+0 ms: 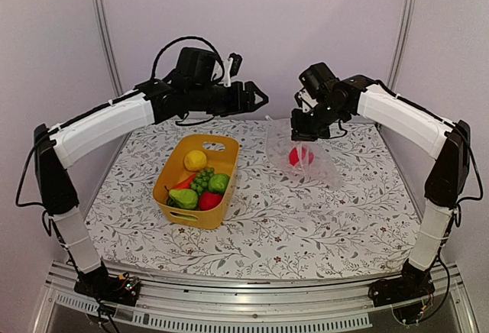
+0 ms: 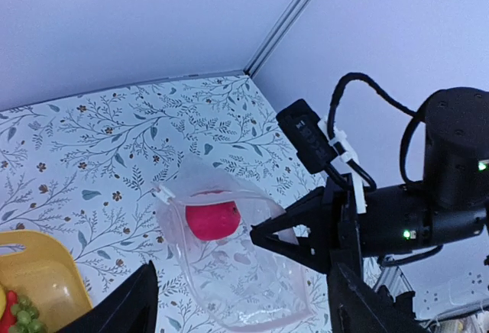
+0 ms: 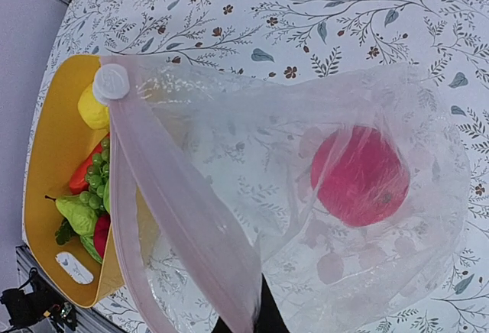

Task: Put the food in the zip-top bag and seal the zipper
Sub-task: Pick up the fake fruit from the bin.

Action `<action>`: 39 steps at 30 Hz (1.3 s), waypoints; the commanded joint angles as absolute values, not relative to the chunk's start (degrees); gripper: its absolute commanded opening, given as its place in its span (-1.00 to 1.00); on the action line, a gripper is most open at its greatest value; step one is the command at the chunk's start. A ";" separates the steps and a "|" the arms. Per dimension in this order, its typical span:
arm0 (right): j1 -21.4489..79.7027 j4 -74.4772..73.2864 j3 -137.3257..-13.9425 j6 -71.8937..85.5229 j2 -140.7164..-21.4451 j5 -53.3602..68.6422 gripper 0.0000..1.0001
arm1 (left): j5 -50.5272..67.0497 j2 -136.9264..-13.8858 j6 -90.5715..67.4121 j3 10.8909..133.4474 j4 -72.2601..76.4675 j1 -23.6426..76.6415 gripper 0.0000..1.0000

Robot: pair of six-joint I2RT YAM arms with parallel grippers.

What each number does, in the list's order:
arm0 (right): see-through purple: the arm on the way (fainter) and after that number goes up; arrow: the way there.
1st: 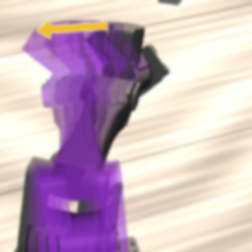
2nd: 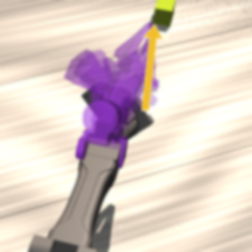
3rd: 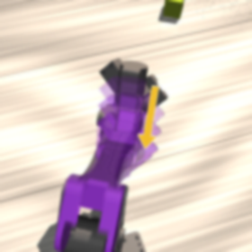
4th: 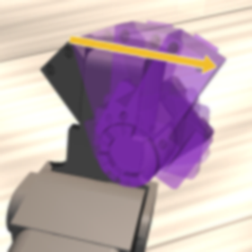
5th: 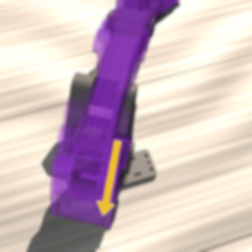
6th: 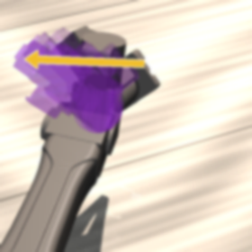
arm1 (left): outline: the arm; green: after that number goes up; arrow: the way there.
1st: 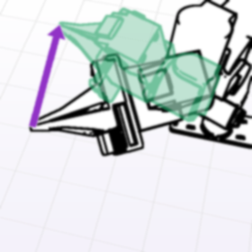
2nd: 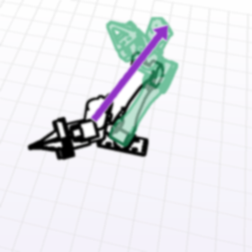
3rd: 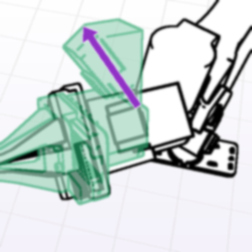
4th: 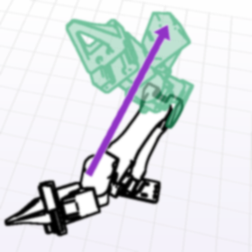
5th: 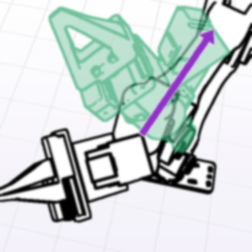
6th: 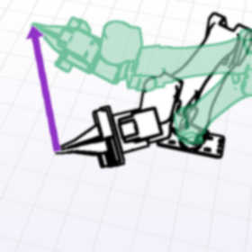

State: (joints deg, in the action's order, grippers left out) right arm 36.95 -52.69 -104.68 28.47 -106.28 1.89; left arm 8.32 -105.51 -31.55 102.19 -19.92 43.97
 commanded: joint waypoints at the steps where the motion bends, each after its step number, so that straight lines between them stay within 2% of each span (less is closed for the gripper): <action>1: 36.61 -52.78 -105.81 28.21 -104.78 0.31 -1.00 | -0.46 -98.03 -29.80 95.72 -27.84 41.30 0.51; 8: 36.56 -51.13 -101.88 27.12 -102.98 1.54 -1.00 | -10.01 -94.47 -28.48 82.67 -36.11 36.67 0.53; 19: 36.56 -50.69 -99.50 25.35 -102.52 3.26 -1.00 | -15.31 -106.98 -20.58 85.35 -36.10 30.16 0.64; 21: 36.56 -50.98 -100.17 25.24 -103.16 4.60 -1.00 | -14.04 -110.24 -20.17 87.87 -35.95 28.98 0.98; 22: 36.56 -51.23 -100.41 25.09 -103.51 5.01 -1.00 | -14.21 -111.84 -19.50 89.17 -36.09 28.89 0.99; 39: 36.56 -52.07 -100.23 25.01 -102.89 4.63 -1.00 | -14.59 -126.77 -18.06 99.48 -37.77 29.23 0.82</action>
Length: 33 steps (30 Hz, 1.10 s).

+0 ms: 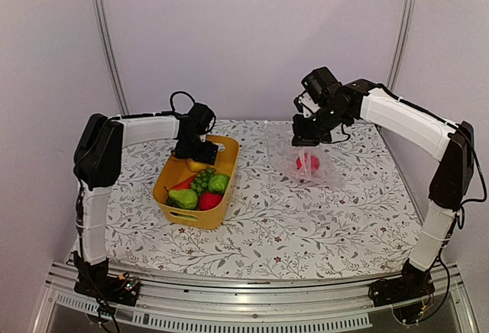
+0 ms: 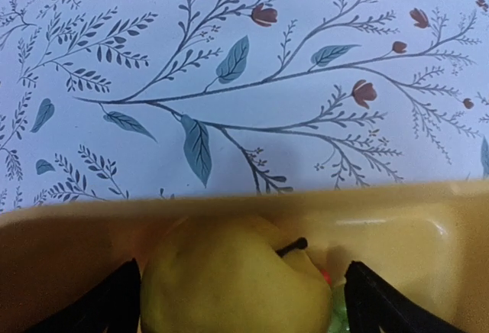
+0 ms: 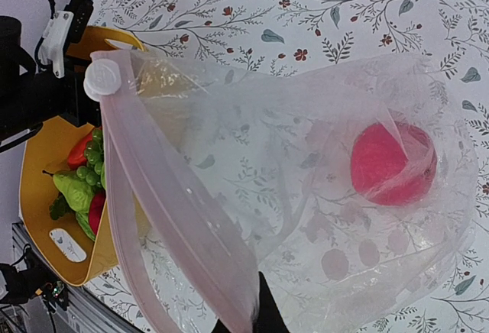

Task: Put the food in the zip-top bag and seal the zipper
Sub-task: Pick up the fake fruit from the bin, then place the fake fruit in the zipper food storage bag.

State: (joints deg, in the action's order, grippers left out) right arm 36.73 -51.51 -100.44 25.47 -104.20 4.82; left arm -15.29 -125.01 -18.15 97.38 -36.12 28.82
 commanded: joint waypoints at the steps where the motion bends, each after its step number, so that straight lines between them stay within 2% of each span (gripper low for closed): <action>1: 36.56 -52.10 -100.31 25.04 -102.93 4.76 -1.00 | -14.62 -126.68 -18.02 99.11 -37.55 29.37 0.82; 7: 36.61 -51.63 -99.85 26.10 -101.82 4.23 -1.00 | -13.39 -124.47 -19.47 98.17 -37.98 29.71 0.60; 13: 36.57 -52.38 -99.45 25.36 -101.80 3.05 -1.00 | -10.10 -114.47 -21.04 95.14 -36.78 30.25 0.41; 19: 36.56 -52.08 -99.10 24.70 -101.87 2.04 -1.00 | -5.78 -105.20 -26.54 92.75 -35.10 32.89 0.39; 26: 36.59 -51.74 -101.46 25.47 -103.39 3.45 -1.00 | 8.35 -94.20 -27.70 86.07 -13.72 38.56 0.34; 33: 36.61 -51.48 -102.84 26.75 -104.30 6.02 -1.00 | 15.00 -96.87 -29.09 85.69 -2.34 44.43 0.32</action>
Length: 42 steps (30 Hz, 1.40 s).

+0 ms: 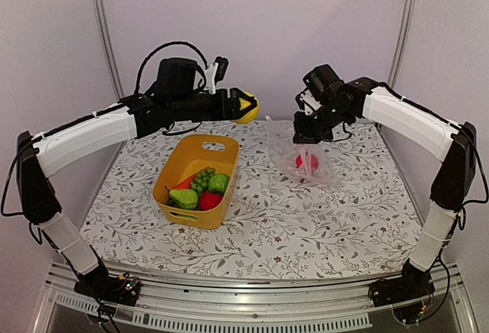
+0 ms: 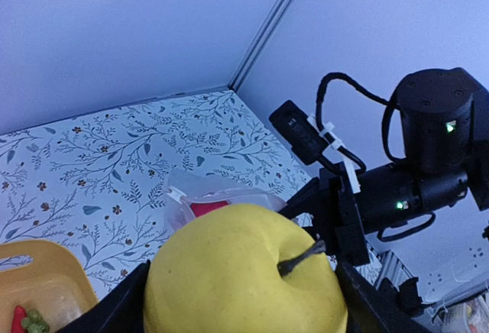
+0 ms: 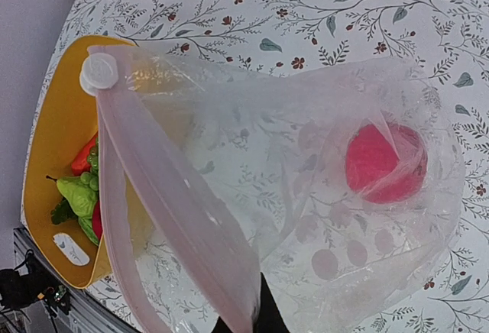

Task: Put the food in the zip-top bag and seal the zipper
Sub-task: Place the fake fruit in the zipper food storage bag, then pick up the fake fruit from the bin.

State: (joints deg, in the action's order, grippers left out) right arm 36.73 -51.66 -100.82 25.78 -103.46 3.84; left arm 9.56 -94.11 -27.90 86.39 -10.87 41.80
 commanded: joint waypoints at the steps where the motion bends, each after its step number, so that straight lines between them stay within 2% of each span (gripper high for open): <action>1: 36.57 -51.49 -103.36 27.07 -104.32 6.62 -1.00 | 14.65 -97.63 -29.28 85.73 -1.62 45.21 0.32; 4: 36.61 -51.78 -104.57 27.95 -104.65 7.76 -1.00 | 11.19 -100.19 -30.14 86.54 -1.13 47.20 0.36; 8: 36.56 -51.71 -105.43 28.88 -105.09 9.40 -1.00 | 5.50 -103.77 -30.63 88.85 -1.70 49.83 0.60; 14: 36.02 -51.53 -107.00 30.01 -105.67 11.85 -1.00 | -2.17 -108.74 -30.51 97.99 -10.76 50.70 0.98; 22: 33.48 -53.41 -106.83 29.75 -104.42 8.91 -1.00 | -8.67 -102.44 -28.18 101.23 -11.54 50.58 0.99; 28: 31.81 -60.53 -112.76 26.66 -105.50 2.17 -1.00 | -14.66 -93.76 -27.77 94.88 -20.62 47.83 0.99; 34: 26.25 -64.34 -115.94 22.42 -104.10 -6.26 -1.00 | -11.27 -85.07 -29.54 80.93 -30.71 41.71 0.78; 38: 22.26 -63.04 -112.59 20.07 -100.64 -9.80 -1.00 | -8.06 -82.24 -27.62 74.37 -33.50 39.89 0.76; 42: 21.22 -64.42 -115.92 18.09 -99.69 -11.95 -1.00 | -4.02 -83.82 -27.83 72.27 -36.75 37.62 0.74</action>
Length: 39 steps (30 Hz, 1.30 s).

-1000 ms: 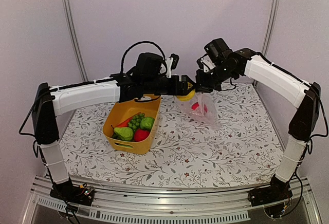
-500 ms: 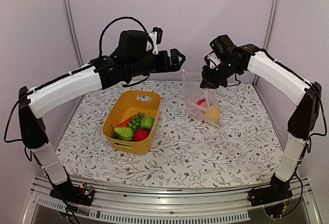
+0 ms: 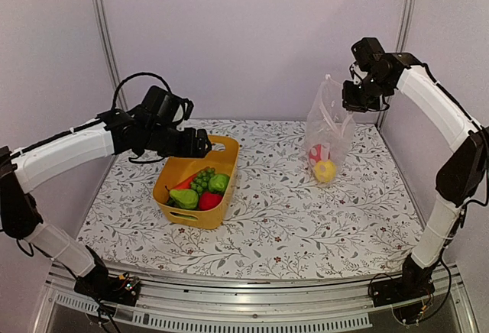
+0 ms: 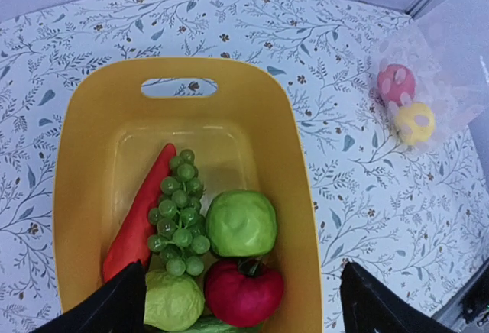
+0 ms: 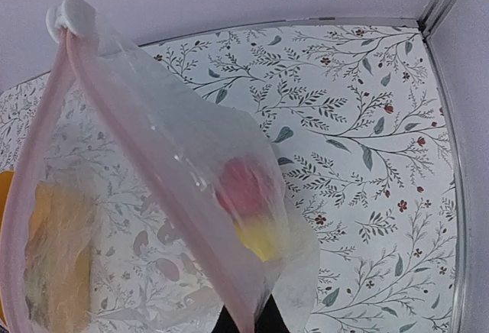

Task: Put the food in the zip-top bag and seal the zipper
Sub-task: Pick up the fake fruit from the bin.

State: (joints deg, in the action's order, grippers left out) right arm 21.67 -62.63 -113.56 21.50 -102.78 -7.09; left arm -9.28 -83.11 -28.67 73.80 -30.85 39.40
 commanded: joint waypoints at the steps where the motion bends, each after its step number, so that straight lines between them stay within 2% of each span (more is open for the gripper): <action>1: 21.20 -64.40 -116.48 17.74 -99.94 -12.03 -1.00 | -3.67 -84.83 -28.06 72.33 -37.77 37.18 0.74; 8: 22.74 -58.08 -106.86 19.20 -100.80 -5.85 -1.00 | 4.35 -94.26 -27.51 76.58 -39.36 36.45 0.69; 14: 25.14 -52.01 -98.32 21.45 -101.11 -0.58 -1.00 | 5.91 -104.61 -27.55 81.98 -39.90 36.22 0.63; 19: 27.81 -51.98 -97.85 21.77 -101.67 1.58 -1.00 | 6.81 -110.77 -29.27 86.06 -41.50 36.12 0.49; 30: 29.35 -51.32 -96.33 23.24 -100.73 2.77 -1.00 | 6.40 -115.84 -28.28 87.14 -44.21 35.87 0.57; 39: 29.96 -52.57 -97.37 23.41 -100.49 2.61 -1.00 | 4.06 -108.90 -27.87 89.31 -44.02 34.51 0.19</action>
State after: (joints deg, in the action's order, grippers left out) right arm 29.28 -52.23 -96.40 23.07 -101.67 2.28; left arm 5.67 -114.13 -28.12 87.13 -42.61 35.99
